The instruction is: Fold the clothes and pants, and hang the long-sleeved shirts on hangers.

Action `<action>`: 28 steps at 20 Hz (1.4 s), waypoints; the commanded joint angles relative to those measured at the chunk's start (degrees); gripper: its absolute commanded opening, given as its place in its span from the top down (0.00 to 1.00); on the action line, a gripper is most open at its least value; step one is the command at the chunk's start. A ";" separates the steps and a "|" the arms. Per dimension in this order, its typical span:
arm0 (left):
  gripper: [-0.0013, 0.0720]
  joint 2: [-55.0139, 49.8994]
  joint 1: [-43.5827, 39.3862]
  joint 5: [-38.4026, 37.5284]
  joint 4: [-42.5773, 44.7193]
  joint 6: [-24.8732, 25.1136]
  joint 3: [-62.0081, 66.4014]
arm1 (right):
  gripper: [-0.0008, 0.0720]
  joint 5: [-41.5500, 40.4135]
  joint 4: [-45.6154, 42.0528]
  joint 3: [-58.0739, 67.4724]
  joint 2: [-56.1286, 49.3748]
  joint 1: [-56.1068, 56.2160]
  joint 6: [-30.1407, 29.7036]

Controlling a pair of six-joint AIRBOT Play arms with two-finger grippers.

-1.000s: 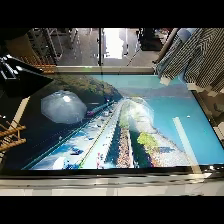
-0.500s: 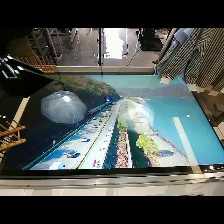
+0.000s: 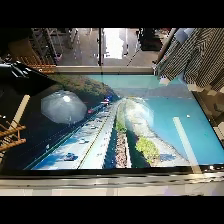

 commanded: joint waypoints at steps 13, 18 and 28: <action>0.22 -0.68 0.11 -1.92 35.98 -15.93 0.00 | 0.42 26.91 30.69 -0.33 16.31 38.75 -13.70; 0.22 -0.55 0.13 -1.92 64.26 -36.92 -0.02 | 0.51 44.02 38.42 -13.44 15.56 73.22 -30.56; 0.22 -1.46 0.00 -1.90 62.53 -37.31 -0.02 | 0.51 31.95 35.04 -16.24 13.75 96.56 -53.00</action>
